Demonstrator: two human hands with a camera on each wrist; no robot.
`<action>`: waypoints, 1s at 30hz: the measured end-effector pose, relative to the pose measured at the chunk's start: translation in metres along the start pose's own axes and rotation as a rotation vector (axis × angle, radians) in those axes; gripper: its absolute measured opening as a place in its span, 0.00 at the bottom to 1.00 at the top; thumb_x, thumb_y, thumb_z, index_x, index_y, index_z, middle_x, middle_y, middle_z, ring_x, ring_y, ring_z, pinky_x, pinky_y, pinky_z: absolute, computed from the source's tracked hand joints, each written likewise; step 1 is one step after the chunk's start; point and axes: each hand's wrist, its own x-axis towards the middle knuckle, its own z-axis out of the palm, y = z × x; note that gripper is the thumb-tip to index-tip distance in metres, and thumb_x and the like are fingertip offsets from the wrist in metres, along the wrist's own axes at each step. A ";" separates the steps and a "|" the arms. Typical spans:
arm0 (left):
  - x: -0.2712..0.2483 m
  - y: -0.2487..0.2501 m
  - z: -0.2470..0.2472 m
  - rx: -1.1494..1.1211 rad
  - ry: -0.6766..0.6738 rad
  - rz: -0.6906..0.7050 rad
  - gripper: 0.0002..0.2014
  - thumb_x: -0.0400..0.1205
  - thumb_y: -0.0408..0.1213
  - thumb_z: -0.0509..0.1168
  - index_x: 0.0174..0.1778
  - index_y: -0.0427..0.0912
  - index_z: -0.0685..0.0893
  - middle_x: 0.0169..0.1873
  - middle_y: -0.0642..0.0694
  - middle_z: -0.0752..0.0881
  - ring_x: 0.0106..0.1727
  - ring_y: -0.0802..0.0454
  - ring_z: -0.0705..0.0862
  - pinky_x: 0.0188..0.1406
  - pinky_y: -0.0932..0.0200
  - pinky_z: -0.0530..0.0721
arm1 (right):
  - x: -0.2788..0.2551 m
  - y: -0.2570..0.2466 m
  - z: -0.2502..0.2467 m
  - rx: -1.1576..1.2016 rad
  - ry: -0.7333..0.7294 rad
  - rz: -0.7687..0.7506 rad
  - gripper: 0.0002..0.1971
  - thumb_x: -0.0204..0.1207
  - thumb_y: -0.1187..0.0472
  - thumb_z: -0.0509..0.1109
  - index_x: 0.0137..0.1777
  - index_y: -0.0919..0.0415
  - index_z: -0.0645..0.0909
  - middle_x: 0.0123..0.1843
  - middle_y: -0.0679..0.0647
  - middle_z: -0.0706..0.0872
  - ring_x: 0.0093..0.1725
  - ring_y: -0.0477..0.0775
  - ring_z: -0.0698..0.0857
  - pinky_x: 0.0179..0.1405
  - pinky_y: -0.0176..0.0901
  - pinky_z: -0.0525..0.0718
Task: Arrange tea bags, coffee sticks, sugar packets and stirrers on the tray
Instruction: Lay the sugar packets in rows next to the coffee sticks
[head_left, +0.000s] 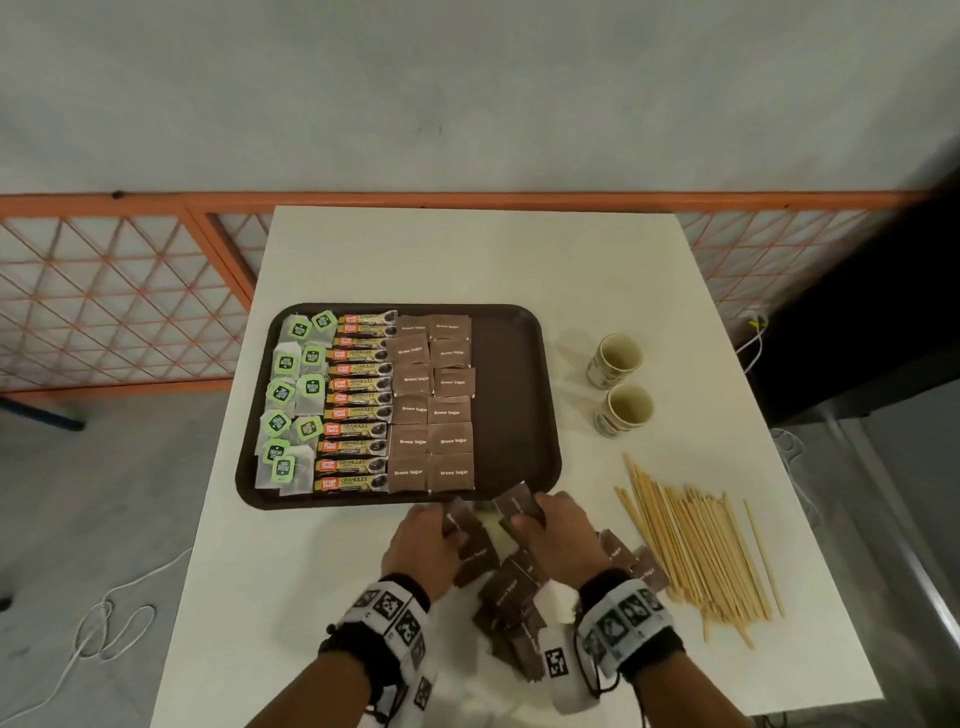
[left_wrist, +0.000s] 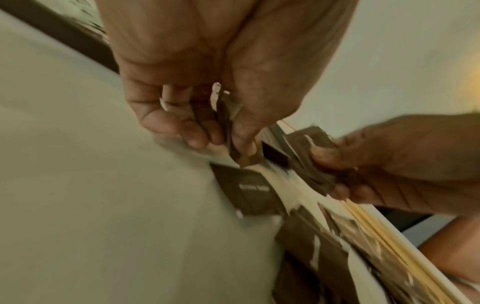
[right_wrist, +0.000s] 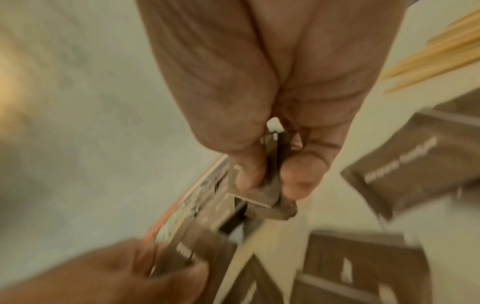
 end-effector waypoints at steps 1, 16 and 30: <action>0.001 -0.003 -0.005 -0.010 -0.010 0.027 0.05 0.83 0.42 0.65 0.53 0.48 0.81 0.56 0.45 0.84 0.51 0.51 0.81 0.52 0.57 0.79 | -0.003 0.002 -0.009 -0.022 -0.011 -0.016 0.08 0.83 0.55 0.65 0.49 0.59 0.81 0.48 0.53 0.81 0.48 0.52 0.80 0.48 0.44 0.77; -0.011 0.004 0.012 0.300 -0.188 0.097 0.24 0.76 0.43 0.72 0.63 0.52 0.68 0.58 0.49 0.82 0.57 0.46 0.83 0.58 0.46 0.82 | -0.048 0.012 0.029 -0.076 -0.075 0.163 0.43 0.68 0.49 0.81 0.78 0.54 0.59 0.73 0.54 0.67 0.68 0.56 0.77 0.66 0.47 0.83; 0.006 0.008 0.015 0.425 -0.236 0.246 0.16 0.79 0.37 0.68 0.62 0.44 0.78 0.65 0.44 0.73 0.65 0.44 0.75 0.65 0.48 0.79 | -0.038 0.009 0.046 -0.133 -0.095 0.015 0.17 0.76 0.53 0.73 0.64 0.51 0.78 0.59 0.50 0.80 0.52 0.50 0.80 0.53 0.38 0.81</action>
